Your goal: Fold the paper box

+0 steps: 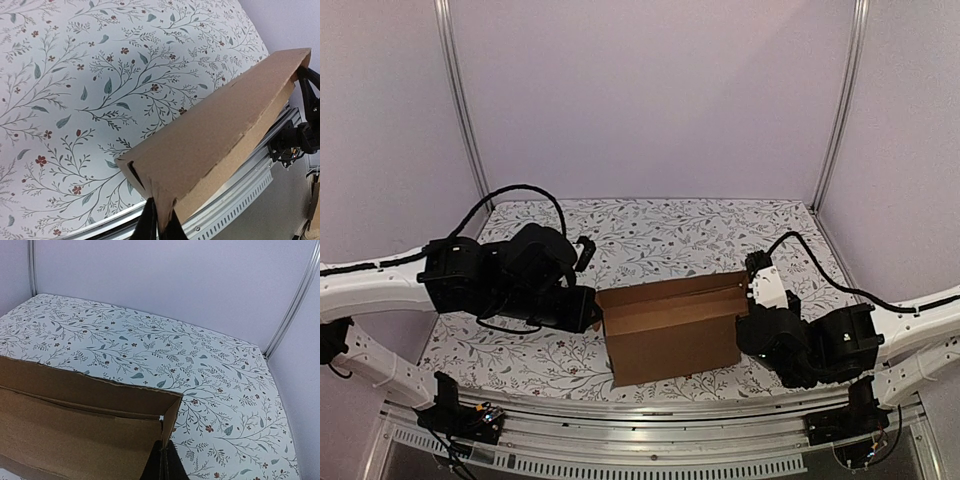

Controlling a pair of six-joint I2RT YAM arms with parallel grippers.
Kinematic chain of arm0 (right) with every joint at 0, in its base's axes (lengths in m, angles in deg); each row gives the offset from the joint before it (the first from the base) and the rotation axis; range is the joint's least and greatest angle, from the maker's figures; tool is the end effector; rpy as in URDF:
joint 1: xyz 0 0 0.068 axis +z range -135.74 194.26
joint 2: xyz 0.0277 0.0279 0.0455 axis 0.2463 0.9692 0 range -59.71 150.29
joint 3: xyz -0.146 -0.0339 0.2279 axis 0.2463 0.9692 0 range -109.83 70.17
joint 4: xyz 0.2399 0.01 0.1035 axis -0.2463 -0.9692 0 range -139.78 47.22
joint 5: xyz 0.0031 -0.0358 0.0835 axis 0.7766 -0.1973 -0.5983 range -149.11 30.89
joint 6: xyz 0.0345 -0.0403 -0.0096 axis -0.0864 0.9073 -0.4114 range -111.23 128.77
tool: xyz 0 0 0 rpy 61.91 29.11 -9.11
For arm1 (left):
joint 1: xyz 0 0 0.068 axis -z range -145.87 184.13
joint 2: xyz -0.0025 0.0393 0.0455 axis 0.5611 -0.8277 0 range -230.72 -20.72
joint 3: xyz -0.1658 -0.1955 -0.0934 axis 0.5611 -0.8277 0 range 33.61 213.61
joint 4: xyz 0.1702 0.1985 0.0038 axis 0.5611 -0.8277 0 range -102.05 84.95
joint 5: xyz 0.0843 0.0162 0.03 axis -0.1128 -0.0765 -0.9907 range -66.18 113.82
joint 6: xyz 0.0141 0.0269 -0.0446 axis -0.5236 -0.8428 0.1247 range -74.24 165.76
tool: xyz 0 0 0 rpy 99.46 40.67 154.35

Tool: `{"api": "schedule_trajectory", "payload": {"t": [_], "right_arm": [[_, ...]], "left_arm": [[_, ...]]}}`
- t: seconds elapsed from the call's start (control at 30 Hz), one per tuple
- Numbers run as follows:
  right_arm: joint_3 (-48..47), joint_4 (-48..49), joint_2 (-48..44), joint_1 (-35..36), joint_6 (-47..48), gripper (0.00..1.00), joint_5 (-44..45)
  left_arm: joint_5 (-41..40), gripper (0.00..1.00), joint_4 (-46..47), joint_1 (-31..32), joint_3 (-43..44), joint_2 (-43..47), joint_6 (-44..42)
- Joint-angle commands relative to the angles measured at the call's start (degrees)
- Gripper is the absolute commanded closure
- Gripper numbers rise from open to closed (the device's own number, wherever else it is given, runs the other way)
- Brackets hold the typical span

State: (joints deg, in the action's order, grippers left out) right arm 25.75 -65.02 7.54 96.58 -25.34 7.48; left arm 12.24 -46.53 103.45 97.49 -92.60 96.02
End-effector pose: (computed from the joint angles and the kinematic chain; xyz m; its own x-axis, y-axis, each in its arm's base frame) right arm 0.0631 0.2228 0.2548 -0.2507 -0.1908 -0.9491 -0.2013 0.9692 -0.1416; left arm 0.0984 -0.2404 0.3069 -0.8410 0.0948 -0.5327 0.3500 0.8461 -0.4021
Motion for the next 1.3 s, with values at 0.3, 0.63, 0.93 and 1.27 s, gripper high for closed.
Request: {"api": "schedule_trajectory", "payload": {"t": [0.3,0.63,0.93,1.27], "right_arm": [[0.32,2.18,3.68,7.87,-5.02,1.00,0.14],[0.95,0.65,4.39,9.76,-6.83,1.00,2.93],[1.27,-0.53,4.56,10.46,-7.31,1.00,5.20],[1.27,-0.61,5.34,11.30,-7.11,1.00,6.32]], "left_arm": [[0.50,0.95,-0.55,0.73,6.30,-6.22,1.66],[0.06,0.95,-5.73,0.82,11.60,-9.19,1.86],[0.20,0.95,-9.13,0.82,13.73,-9.27,2.40],[2.10,0.95,-10.44,0.75,14.61,-9.66,3.82]]}}
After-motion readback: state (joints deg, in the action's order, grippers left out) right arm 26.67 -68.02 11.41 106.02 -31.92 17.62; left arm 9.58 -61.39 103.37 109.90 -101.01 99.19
